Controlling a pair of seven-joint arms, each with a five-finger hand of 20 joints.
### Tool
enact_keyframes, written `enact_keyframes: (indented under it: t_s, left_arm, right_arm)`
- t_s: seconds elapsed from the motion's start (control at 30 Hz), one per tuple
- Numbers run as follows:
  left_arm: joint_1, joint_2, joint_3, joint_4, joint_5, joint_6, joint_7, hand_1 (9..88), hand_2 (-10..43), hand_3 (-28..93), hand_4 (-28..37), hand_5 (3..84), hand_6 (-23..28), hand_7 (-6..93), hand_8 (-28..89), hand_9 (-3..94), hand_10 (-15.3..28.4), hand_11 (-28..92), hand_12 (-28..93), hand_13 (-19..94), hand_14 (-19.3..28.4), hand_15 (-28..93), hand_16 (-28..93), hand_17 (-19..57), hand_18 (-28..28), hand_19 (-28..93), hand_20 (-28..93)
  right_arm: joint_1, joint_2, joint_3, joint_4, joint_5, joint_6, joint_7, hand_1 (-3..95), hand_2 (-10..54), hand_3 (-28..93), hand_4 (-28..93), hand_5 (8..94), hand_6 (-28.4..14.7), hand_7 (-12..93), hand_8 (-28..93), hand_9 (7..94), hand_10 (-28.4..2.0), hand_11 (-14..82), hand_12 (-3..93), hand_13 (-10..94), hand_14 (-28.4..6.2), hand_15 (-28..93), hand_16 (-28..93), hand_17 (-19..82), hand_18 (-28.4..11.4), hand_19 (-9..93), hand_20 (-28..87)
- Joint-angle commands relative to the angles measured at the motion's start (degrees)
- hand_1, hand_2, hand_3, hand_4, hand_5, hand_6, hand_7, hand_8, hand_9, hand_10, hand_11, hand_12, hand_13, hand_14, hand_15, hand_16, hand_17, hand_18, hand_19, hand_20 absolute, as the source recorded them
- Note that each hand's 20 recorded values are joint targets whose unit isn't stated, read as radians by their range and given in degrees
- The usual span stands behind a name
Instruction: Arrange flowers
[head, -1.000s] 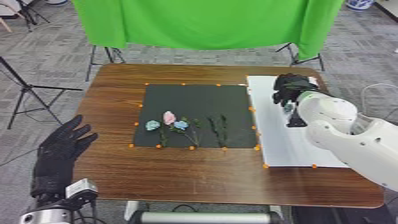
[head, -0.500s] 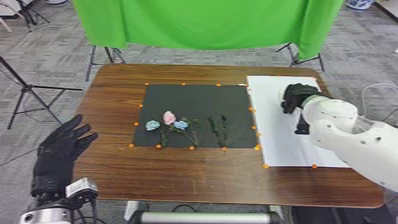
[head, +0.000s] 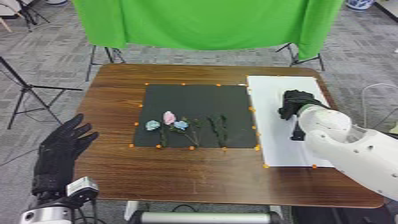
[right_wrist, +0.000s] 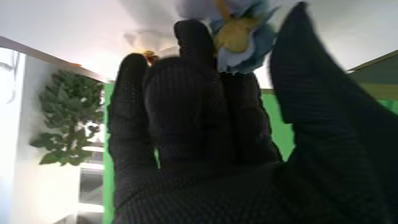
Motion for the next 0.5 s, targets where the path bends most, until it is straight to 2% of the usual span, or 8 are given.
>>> enact_keyframes:
  t_s: [0.03,0.2,0.5]
  left_arm:
    - [0.5,-0.55,0.09,0.17,0.33,-0.79,-0.63,25.0,4.6,84,-21.0,37.4,9.1,16.6,-11,34.5,18.2,27,9,27,25.4,51,-10,-9.5,23.4,58,-1]
    - [0.7,-0.58,0.06,0.07,0.27,-0.53,-0.56,24.9,4.7,84,-20.9,37.3,9.0,16.7,-11,34.7,18.2,27,9,27,25.4,50,-10,-9.4,23.4,58,-1]
    - [1.2,-1.01,-0.56,-0.18,0.50,-0.62,-0.89,24.8,4.9,84,-20.9,37.4,9.0,16.6,-11,34.8,18.2,27,9,27,25.4,50,-10,-9.4,23.3,58,-1]
  right_arm:
    - [2.6,1.1,-6.0,0.7,-1.5,3.5,2.7,48.5,-9.5,82,-28,70.3,2.6,29,-7,82.8,-6.0,10.9,27.8,72,-5.0,84,13,21,-18.8,80,28]
    - [5.1,1.7,-9.4,0.6,-1.7,7.7,3.8,52.9,-9.5,81,-28,79.4,3.6,32,-4,91.8,-5.3,11.0,32.7,76,-3.8,83,15,24,-19.0,82,26]
    - [5.3,0.7,-4.8,-3.2,-4.6,10.4,2.6,53.6,-9.5,82,-28,81.2,2.8,31,-2,93.2,-5.8,12.0,33.9,77,-3.3,83,16,26,-19.6,83,26]
